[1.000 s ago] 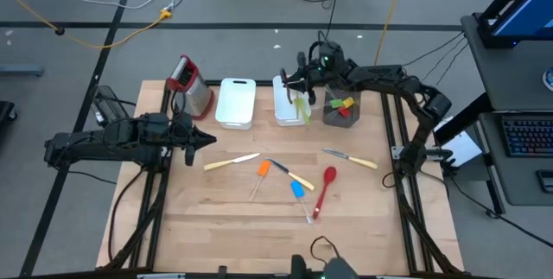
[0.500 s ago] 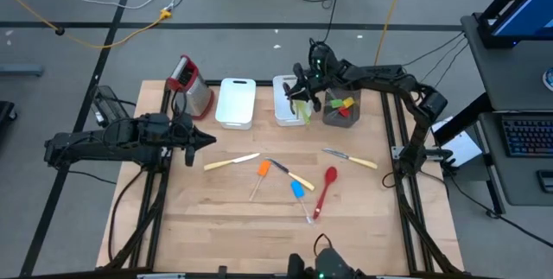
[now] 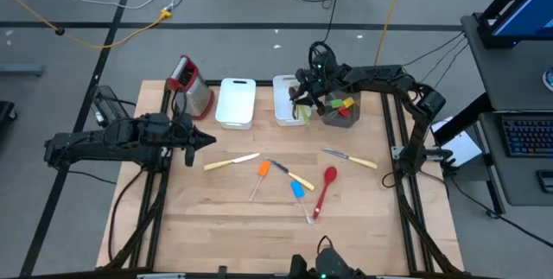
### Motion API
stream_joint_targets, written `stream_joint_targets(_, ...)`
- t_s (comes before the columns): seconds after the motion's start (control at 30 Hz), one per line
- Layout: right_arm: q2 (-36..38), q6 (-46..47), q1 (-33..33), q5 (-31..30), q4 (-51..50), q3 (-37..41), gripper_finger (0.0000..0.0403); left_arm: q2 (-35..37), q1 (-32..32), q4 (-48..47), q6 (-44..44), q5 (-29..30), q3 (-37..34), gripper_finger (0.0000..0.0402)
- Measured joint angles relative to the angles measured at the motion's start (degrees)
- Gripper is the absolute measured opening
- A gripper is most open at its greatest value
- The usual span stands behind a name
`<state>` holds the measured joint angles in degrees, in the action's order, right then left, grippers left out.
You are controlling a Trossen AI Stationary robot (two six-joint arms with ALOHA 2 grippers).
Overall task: Pick & Place Kitchen Items
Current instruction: Put the brown serving spoon into the right white bin, then put the red serving spoon into the right white bin
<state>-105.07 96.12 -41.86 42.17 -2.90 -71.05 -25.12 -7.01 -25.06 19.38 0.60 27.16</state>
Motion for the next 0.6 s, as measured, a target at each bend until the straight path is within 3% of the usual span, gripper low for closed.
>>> stream_joint_targets(0.33, 0.08, 0.67, -0.18, 1.16, 7.48, 3.57, 0.0101, 0.00, -0.04, 0.00, 0.42, 0.00, 0.00, 0.0033)
stream_joint_targets(0.6, 0.14, -0.17, -0.58, 0.05, 10.68, 3.61, 0.0097, 0.00, -0.04, 0.00, 1.92, 0.00, 0.00, 0.0033)
